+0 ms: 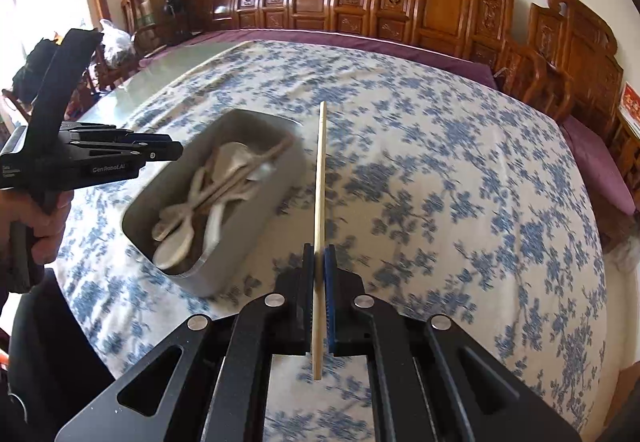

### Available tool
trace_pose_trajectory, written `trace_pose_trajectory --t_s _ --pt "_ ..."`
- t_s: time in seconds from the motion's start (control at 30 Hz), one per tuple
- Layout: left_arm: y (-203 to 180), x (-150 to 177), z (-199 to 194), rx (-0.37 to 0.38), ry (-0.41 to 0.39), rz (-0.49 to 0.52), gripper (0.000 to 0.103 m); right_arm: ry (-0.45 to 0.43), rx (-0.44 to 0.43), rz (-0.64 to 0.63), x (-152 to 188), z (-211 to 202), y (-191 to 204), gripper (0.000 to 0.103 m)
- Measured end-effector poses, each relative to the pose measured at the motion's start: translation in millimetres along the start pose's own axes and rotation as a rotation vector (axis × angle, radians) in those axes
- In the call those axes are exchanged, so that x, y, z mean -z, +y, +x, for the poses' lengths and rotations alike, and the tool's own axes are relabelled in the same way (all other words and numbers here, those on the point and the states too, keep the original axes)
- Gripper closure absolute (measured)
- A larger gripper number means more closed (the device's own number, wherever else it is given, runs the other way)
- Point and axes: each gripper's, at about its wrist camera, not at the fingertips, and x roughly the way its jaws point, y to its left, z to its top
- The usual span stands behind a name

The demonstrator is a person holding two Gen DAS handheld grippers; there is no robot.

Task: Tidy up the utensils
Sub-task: 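Lower the metal fork into the tray and open the left tool, then lower the wooden chopstick into the tray and open the right tool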

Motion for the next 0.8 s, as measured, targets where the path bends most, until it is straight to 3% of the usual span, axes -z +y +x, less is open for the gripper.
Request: trace_pose_trajectory --t_s 0.33,0.5,0.63,0.8 --pt "28.1 4.9 -32.6 -0.014 -0.055 -0.02 0.082 0.011 -0.056 -0.007 -18.0 19.6 39.7 0.097" --pt "38.5 7.0 -39.0 -0.018 -0.067 -0.034 0.072 0.025 -0.095 0.039 -28.5 34.1 51.0 0.097" --pt "43.6 9.8 -41.3 -0.022 -0.073 -0.043 0.056 0.039 -0.115 0.07 -35.1 46.3 58.2 0.097" --pt "50.2 13.8 -40.7 -0.022 -0.071 -0.052 0.054 0.079 -0.119 0.092 -38.9 65.9 66.7 0.097"
